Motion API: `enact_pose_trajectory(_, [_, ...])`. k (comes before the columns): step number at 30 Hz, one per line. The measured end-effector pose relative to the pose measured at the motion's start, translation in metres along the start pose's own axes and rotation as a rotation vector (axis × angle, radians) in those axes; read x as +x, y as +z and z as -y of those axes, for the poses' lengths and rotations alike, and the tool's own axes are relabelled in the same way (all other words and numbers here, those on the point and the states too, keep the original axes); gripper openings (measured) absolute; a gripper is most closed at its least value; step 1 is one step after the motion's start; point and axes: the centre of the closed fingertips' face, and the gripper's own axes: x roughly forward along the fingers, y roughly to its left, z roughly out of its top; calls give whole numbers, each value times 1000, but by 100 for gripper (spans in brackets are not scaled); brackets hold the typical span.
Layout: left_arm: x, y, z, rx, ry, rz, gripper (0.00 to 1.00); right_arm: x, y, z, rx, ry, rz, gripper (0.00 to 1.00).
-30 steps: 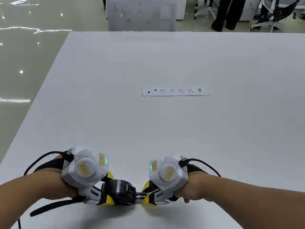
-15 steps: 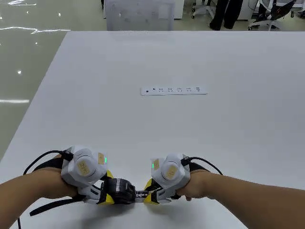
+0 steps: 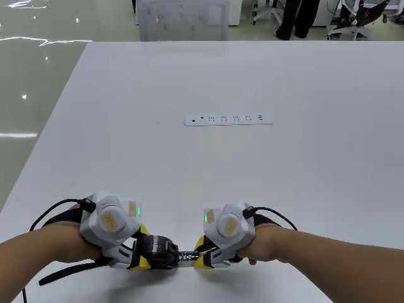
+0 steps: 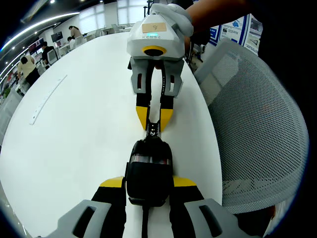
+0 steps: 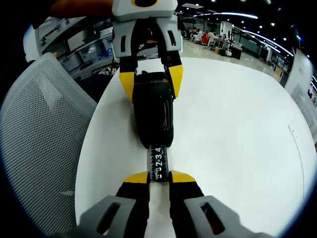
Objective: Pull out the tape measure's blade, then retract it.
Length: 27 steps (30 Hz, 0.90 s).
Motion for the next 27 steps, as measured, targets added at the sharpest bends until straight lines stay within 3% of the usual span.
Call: enact_pose_trajectory(27, [1,2,-1,-9,3,7,30,-11,-13,3,10,-8,-17,13])
